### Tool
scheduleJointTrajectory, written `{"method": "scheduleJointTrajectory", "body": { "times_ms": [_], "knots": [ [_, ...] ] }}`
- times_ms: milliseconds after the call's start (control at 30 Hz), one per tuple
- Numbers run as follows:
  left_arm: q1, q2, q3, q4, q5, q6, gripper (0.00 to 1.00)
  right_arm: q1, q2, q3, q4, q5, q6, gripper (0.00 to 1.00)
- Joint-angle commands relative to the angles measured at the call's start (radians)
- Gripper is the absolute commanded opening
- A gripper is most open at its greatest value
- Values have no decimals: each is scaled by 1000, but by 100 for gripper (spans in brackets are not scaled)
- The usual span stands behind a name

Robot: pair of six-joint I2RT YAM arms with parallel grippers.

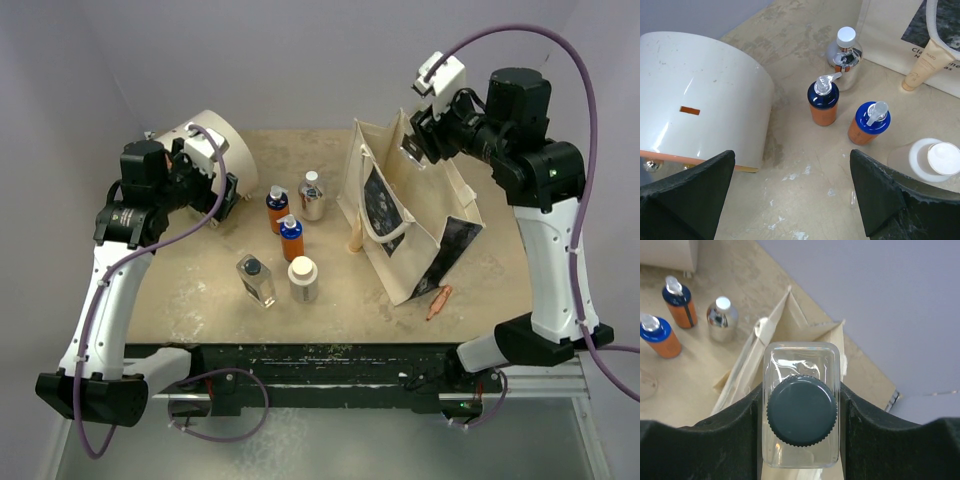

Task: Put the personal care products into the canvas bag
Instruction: Adjust the canvas bag at the center of the board.

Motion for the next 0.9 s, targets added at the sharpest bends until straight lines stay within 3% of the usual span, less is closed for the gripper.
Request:
{"method": "scheduleJointTrajectory", "body": {
  "times_ms": [0, 167, 500, 867],
  "knots": [
    [-21, 8, 60, 6, 38, 23, 99, -71, -68, -64, 157, -46, -57, 0],
    [-87, 38, 105, -23, 43, 65, 99, -144, -86, -158, 110, -126, -58, 0],
    [-312, 131, 177, -53, 53, 153, 99, -155, -132, -235, -78, -228, -92, 0],
    [-467, 293, 265, 9, 42, 146, 99, -181, -172, -331, -75, -284, -80, 0]
  ]
}}
